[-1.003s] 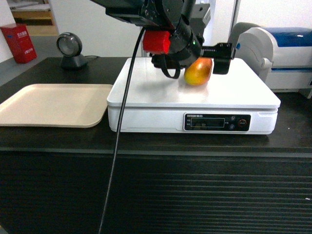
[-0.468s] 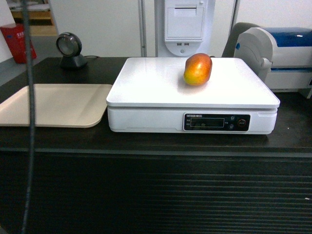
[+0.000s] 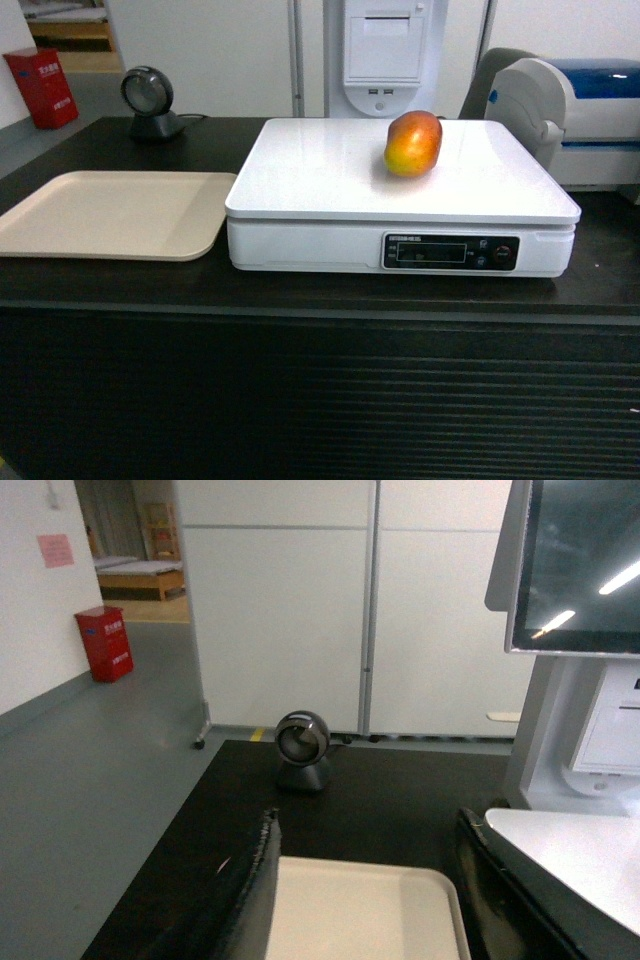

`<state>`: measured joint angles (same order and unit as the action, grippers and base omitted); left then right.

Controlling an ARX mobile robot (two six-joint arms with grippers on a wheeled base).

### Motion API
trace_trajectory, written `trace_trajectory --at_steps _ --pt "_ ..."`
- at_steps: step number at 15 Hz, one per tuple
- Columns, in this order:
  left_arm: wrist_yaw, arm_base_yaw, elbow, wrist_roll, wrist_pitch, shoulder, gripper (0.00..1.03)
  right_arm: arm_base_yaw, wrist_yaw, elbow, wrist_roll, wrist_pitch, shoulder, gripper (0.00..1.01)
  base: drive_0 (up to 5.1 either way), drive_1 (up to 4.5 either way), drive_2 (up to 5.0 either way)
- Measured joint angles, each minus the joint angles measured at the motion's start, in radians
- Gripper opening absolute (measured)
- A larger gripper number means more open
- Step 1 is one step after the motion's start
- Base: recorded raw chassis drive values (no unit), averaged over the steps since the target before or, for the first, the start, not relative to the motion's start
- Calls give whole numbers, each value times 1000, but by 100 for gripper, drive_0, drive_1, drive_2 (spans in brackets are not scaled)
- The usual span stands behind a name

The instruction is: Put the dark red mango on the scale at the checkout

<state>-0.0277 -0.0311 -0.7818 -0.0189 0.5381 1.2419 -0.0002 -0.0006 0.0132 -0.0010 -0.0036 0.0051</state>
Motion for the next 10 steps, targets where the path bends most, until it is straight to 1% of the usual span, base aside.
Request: trace_trajectory --at_steps 1,2,4,5,7,10 --pt "14 19 126 1 42 -82 39 0 -1 0 0 0 0 98 -34 -34 -34" --pt "29 34 195 1 64 -108 30 0 0 0 0 0 0 98 -33 -33 -33" --pt "31 36 338 2 90 -148 9 0 1 0 0 0 0 98 0 0 0" --pt "30 34 389 3 107 -180 2 0 0 0 0 0 0 98 0 0 0" --pt "27 31 474 4 137 -272 2 0 0 0 0 0 0 98 0 0 0" --pt "27 32 575 4 128 -355 2 0 0 0 0 0 0 98 0 0 0"
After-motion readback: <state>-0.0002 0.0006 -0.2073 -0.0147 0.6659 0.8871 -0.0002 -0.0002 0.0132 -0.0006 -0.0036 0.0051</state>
